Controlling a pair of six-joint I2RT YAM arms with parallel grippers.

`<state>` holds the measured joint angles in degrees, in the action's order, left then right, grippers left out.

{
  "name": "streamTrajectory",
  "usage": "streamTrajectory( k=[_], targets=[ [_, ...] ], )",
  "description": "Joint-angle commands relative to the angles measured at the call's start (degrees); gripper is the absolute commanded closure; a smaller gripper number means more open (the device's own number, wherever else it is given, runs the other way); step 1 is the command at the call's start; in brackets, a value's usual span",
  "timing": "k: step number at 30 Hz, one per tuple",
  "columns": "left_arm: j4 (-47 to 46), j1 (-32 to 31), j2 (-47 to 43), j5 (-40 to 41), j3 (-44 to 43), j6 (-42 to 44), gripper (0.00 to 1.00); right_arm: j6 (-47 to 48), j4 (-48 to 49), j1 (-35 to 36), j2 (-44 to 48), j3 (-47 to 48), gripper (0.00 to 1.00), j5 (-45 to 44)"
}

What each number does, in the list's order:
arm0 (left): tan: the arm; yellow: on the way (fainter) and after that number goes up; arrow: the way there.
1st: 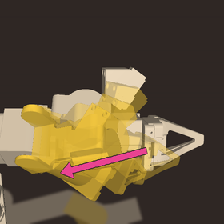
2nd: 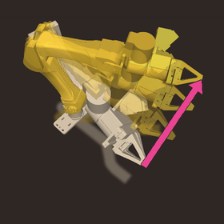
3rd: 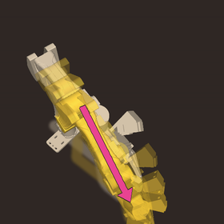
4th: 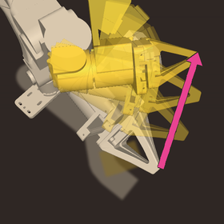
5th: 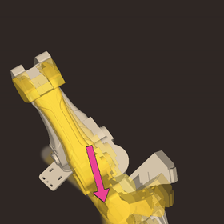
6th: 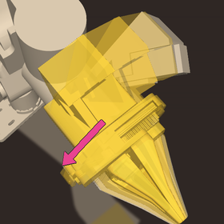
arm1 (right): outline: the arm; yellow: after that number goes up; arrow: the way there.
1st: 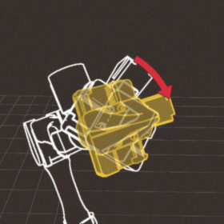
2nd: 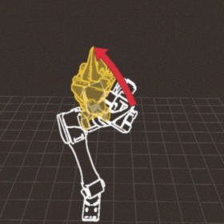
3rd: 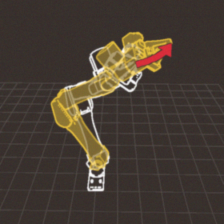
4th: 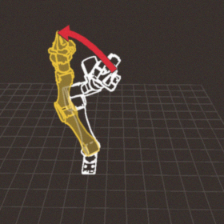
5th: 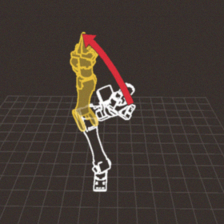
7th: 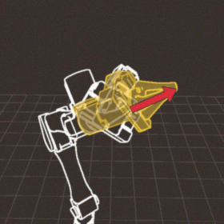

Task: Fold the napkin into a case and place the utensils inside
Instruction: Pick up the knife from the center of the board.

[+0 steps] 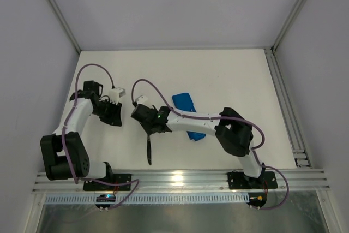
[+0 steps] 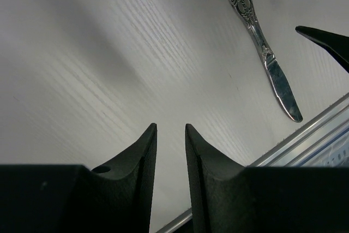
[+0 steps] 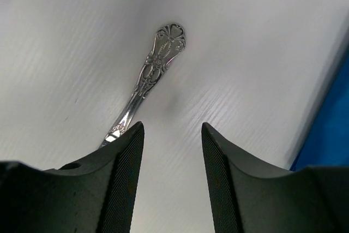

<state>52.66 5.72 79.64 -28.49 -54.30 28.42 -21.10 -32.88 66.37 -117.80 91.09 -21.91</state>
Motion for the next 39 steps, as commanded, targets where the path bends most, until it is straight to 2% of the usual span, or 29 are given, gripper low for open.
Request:
streamTrajectory(
  k=[1, 8, 11, 18, 21, 22, 24, 25, 27, 28, 33, 39],
  targets=[
    [-1.1, 2.6, -2.2, 0.3, -0.3, -1.7, 0.71, -2.3, 1.1, 1.5, 3.0, 1.4, 0.49, -0.9],
    [-1.6, 4.7, -2.5, 0.0, -0.1, -2.0, 0.69, -9.2, -0.1, 2.7, -5.1, 6.3, 0.32, -0.5],
    [-1.4, 4.7, -2.6, -0.3, -0.1, -2.0, 0.69, -9.7, -3.2, 2.9, -9.4, 8.1, 0.32, -0.6],
    [-1.3, 4.8, -2.6, -1.0, -0.4, -2.0, 0.69, -11.4, -4.3, 4.1, -9.3, 2.7, 0.36, 1.9],
    [-1.1, 4.8, -2.6, -1.2, -0.5, -2.1, 0.69, -11.9, -0.8, 4.1, -7.3, -2.1, 0.45, 5.1],
    [-1.1, 4.8, -2.6, -1.2, -0.5, -2.1, 0.69, -11.9, 0.4, 4.0, -6.9, -3.6, 0.53, 5.6],
    [-0.8, 4.9, -2.7, -1.4, -0.5, -2.0, 0.69, -11.9, 0.5, 4.0, -6.9, -4.1, 0.62, 6.0],
    [-0.8, 4.8, -2.9, -1.4, -0.5, -1.9, 0.69, -11.8, 0.7, 3.9, -6.9, -4.3, 0.71, 6.1],
    [-0.7, 4.8, -3.2, -1.3, -0.5, -1.8, 0.69, -11.5, 1.0, 3.9, -6.6, -4.7, 0.82, 6.1],
    [-0.7, 4.8, -3.2, -1.4, -0.5, -1.8, 0.69, -11.1, 1.4, 3.8, -6.3, -5.4, 0.96, 6.0],
    [-0.6, 4.8, -3.3, -1.5, -0.5, -1.5, 0.69, -8.5, 2.7, 2.8, -3.1, -8.2, 0.96, 4.9],
    [-0.6, 4.8, -3.3, -2.0, -0.6, -1.3, 0.69, -4.7, 5.6, 2.8, 5.6, -12.9, 0.96, 4.3]
  ],
)
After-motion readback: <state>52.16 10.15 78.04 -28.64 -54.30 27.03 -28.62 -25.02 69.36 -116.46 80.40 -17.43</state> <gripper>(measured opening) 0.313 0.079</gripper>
